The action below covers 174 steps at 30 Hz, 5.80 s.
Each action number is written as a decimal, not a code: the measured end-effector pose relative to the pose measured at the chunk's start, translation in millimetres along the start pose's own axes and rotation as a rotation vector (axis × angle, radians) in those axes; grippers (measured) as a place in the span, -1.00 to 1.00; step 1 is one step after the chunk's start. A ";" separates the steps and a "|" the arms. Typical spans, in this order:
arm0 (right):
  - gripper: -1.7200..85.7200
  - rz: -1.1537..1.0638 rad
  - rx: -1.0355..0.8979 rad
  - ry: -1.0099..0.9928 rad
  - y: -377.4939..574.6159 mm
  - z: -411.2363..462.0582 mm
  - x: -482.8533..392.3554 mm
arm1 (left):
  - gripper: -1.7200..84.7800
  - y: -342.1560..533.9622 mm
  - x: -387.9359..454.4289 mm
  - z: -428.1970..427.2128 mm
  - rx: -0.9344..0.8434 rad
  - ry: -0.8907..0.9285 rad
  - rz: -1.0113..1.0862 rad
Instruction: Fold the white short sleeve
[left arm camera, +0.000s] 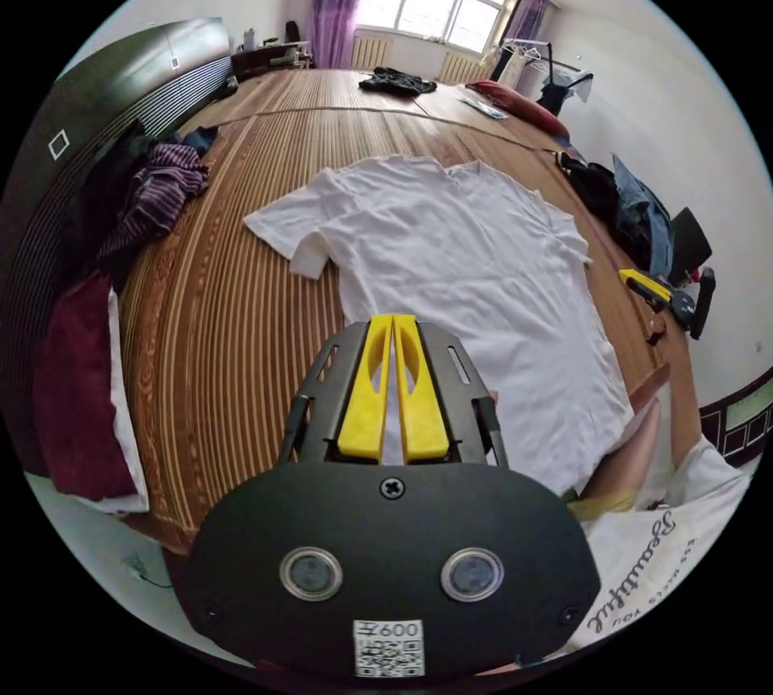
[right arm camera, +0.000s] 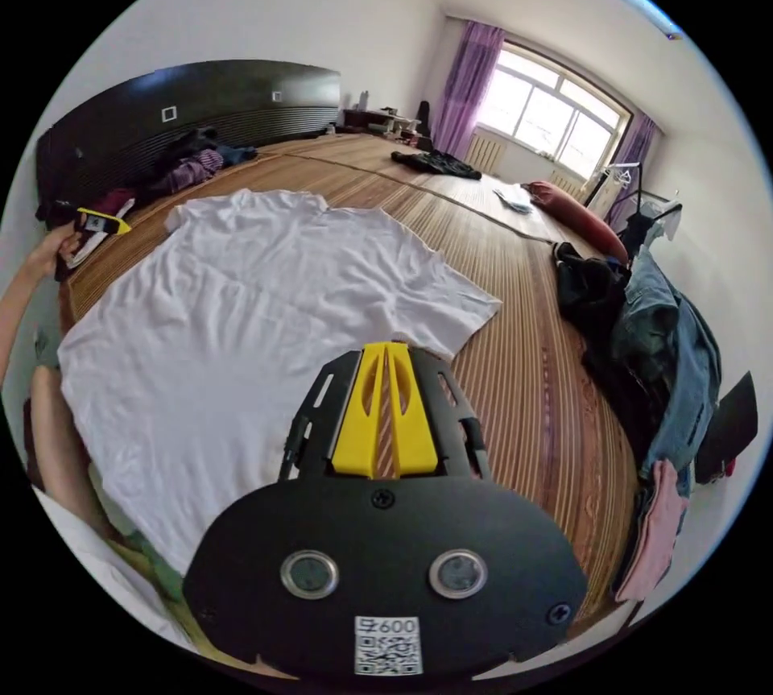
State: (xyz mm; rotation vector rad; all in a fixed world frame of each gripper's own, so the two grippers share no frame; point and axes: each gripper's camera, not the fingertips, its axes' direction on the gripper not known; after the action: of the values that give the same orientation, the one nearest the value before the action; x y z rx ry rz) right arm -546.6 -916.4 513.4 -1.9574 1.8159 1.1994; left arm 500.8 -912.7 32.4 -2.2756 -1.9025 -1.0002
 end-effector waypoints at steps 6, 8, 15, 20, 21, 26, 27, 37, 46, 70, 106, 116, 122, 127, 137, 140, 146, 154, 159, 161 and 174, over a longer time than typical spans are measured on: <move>-0.98 0.002 -0.283 0.064 -32.4 133.6 45.7 | -0.96 -56.7 -81.0 127.7 -0.005 -0.135 -0.069; -0.98 -0.061 -0.207 0.085 -24.0 136.9 44.3 | -0.96 -55.6 -109.4 197.4 -0.145 -0.211 -0.016; -0.98 -0.338 -0.244 0.324 8.7 153.6 31.5 | -0.96 -37.8 -142.8 244.3 -0.128 -0.229 -0.040; -0.98 -0.430 -0.323 0.440 29.8 174.5 64.4 | -0.95 -29.2 -103.9 281.1 -0.215 -0.251 0.118; -0.98 -0.450 -0.330 0.450 31.2 178.8 69.1 | -0.95 -29.4 -103.0 283.3 -0.223 -0.255 0.115; -0.98 -0.469 -0.359 0.488 9.3 221.2 104.5 | -0.95 -36.1 -84.8 310.4 -0.243 -0.319 0.211; -0.98 -0.456 -0.355 0.486 6.2 223.9 107.9 | -0.95 -35.9 -82.8 313.2 -0.243 -0.341 0.240; -0.98 -0.105 0.073 0.293 41.2 53.1 133.8 | -0.94 81.9 -167.1 95.7 0.223 -0.383 0.079; -0.98 -0.104 -0.136 -0.247 270.3 -118.3 57.8 | -0.94 447.4 -147.0 64.7 -0.128 -0.043 0.219; -0.98 0.173 0.045 0.027 482.7 -195.7 84.3 | -0.96 773.7 -418.2 -190.1 0.287 0.125 -0.149; -0.98 0.283 0.133 0.005 616.8 -140.8 117.7 | -0.96 1117.4 -388.0 129.6 0.623 -0.160 0.182; -0.98 0.312 0.205 -0.030 641.9 -156.2 153.8 | -0.95 872.9 -126.0 430.0 0.081 0.257 0.790; -0.98 0.340 0.299 -0.070 660.1 -168.9 178.8 | -0.95 706.5 -26.0 634.4 0.049 0.067 0.711; -0.98 0.416 0.300 -0.153 662.5 -177.9 210.5 | -0.95 619.1 26.8 787.8 -0.074 -0.041 0.694; -0.98 0.509 0.250 -0.306 655.2 -191.3 265.8 | -0.94 529.1 54.3 911.6 -0.179 -0.059 0.637; -0.98 0.514 0.261 -0.310 655.4 -196.9 270.0 | -0.94 510.7 58.0 900.2 -0.193 -0.073 0.720; -0.98 0.506 0.275 -0.285 651.5 -205.5 267.7 | -0.95 509.0 -1.8 759.7 0.113 0.049 0.802; -0.98 0.582 0.503 -0.379 638.1 -238.6 243.0 | -0.94 522.5 -288.4 617.4 -0.072 -0.150 0.517; -0.98 0.379 0.334 -0.344 585.1 -220.4 192.5 | -0.95 579.2 -431.7 501.8 -0.166 0.121 0.275; -0.98 0.381 0.329 -0.363 580.3 -208.6 191.2 | -0.95 622.6 -424.4 436.6 -0.084 0.160 0.320; -0.98 0.335 0.125 -0.083 555.9 -168.8 188.5 | -0.95 704.5 -557.9 158.3 0.295 -0.058 -0.377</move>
State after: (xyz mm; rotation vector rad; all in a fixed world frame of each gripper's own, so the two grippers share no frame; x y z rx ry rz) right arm -999.4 -1283.5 695.5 -1.5563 2.1765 1.2017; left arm 1166.5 -1524.9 -88.8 -1.8473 -2.3754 -0.6191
